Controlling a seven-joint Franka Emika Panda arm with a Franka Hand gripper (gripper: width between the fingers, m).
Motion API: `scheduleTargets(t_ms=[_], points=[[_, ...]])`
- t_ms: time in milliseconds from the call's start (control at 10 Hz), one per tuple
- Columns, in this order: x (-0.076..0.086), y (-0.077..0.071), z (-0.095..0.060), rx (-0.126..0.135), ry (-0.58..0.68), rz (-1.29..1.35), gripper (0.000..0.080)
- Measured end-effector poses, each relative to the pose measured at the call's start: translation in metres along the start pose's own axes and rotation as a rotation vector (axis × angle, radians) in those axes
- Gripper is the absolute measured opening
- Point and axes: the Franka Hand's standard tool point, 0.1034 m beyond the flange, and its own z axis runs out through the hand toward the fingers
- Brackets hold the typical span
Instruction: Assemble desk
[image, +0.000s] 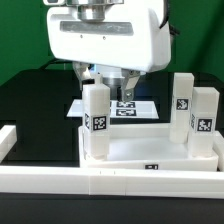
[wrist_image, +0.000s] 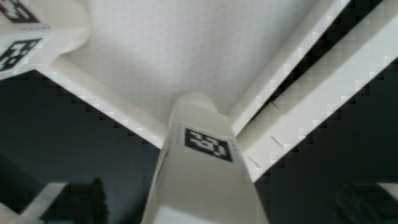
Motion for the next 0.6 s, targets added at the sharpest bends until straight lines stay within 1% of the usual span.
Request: scheduleTargets(t_ms=[200, 300, 400, 600], points=[[0.0006, 0.0008, 0.0000, -0.002, 0.001, -0.172, 0.0649], [0.0012, 0.0016, 0.0000, -0.006, 0.002, -0.278, 0.0649], [0.0025, 0.0032, -0.0002, -0.017, 0.006, -0.415, 0.0649], [0.0056, 0.0040, -0.0008, -0.025, 0.018, -0.622, 0.0649]])
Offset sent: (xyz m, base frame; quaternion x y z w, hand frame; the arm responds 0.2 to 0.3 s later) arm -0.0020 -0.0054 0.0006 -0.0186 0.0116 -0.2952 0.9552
